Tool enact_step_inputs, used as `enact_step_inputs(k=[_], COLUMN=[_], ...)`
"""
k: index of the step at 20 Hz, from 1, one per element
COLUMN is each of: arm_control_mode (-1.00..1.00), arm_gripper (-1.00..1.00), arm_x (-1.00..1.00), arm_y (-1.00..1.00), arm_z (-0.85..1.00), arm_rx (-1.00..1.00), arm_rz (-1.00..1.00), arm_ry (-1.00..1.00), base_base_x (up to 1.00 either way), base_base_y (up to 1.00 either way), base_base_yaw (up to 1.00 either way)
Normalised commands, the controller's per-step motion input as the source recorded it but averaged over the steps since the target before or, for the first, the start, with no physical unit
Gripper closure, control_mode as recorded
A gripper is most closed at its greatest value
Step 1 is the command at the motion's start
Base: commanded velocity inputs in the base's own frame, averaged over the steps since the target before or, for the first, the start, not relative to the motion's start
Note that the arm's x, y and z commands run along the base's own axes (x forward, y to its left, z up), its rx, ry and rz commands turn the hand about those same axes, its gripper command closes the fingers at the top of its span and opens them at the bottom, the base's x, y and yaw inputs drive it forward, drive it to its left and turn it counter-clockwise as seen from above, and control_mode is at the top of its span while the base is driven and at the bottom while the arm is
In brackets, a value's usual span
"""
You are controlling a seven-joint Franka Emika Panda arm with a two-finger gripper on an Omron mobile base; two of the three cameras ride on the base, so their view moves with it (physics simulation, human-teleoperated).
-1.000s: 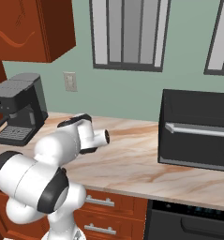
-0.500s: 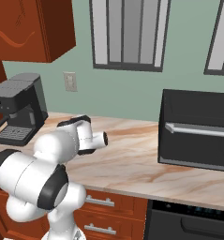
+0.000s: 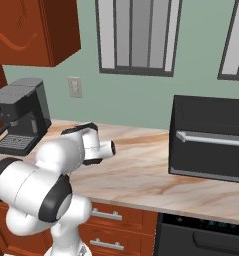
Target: Place the drinks on the dining counter in a tight cluster.
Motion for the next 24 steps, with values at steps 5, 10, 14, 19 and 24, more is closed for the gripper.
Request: enact_step_inputs(k=[5,10,14,19,24], arm_control_mode=[-1.0,-1.0,-1.0,-1.0,-1.0], arm_gripper=[1.0,1.0,1.0,1.0,1.0], arm_x=[-0.18,-0.26,-0.28,-0.28,-0.25], arm_y=[0.0,0.0,0.0,-0.02,-0.03], arm_z=[0.3,0.35,0.35,0.29,0.23], arm_rx=[0.0,0.0,0.0,0.0,0.0], arm_rz=[0.0,0.0,0.02,0.04,0.05], arm_ry=[0.12,0.05,0.0,0.01,0.0], base_base_x=[0.0,0.0,0.0,0.0,0.0], base_base_y=[0.0,0.0,0.0,0.0,0.0], base_base_yaw=[0.0,0.0,0.0,0.0,0.0])
